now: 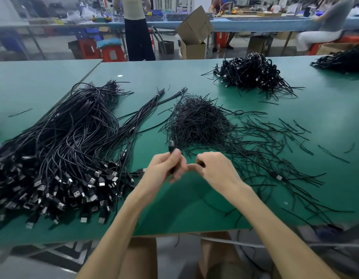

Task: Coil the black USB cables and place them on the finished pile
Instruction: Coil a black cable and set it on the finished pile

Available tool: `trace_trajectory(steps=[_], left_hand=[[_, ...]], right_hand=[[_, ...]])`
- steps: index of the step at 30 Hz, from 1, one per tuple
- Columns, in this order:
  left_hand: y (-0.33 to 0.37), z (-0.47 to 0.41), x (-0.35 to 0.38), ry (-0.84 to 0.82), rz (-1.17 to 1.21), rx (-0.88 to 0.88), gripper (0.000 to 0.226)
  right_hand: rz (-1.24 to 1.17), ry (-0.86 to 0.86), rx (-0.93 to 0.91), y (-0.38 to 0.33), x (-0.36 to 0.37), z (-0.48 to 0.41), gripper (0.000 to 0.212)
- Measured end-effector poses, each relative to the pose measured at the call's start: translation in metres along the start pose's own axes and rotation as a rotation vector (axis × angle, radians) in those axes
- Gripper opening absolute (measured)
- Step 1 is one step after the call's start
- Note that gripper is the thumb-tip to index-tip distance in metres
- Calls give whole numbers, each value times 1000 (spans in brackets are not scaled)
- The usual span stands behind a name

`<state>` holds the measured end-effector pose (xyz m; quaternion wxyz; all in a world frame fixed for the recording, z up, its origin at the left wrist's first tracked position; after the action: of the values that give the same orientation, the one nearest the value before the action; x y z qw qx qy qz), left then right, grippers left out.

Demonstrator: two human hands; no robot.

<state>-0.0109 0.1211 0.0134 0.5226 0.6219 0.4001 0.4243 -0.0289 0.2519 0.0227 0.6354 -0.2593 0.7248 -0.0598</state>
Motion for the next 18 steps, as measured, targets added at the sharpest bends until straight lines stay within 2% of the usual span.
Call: trace_trajectory(steps=[3,6,8,11,13,16,18], left_hand=[[1,-2,18,-84,-270,60,43],[-3,-6,11,5,-447,94,41],[-12,-5,0,58,-570,53,46],[-20,-1,-8,107,-575,59,44],[-23,-1,-4,149,-322,50,44],[-33,-6,6,182,364,-43,56],[-29,-9,7,197,642,-60,53]], right_hand=[[11,6,45,3,-10,-8,31],[-88,44,98,2,-23,-13,40],[-181,117,138,6,-40,-12,45],[-275,161,120,-4,-52,-5,43],[-431,135,67,-22,-44,0,36],[-612,91,39,-37,-21,9,23],[-673,55,57,-34,-4,15,23]])
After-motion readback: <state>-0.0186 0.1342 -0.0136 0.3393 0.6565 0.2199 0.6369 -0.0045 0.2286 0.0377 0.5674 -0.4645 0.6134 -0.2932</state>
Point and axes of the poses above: each hand's wrist, its own z-axis away from the middle knuckle, its own x-axis out of the palm, y = z × x, the point moved 10 cm from there along -z, towards the middle knuckle, and after that the axes turned 1 degree about z, right-handed, at the moved point
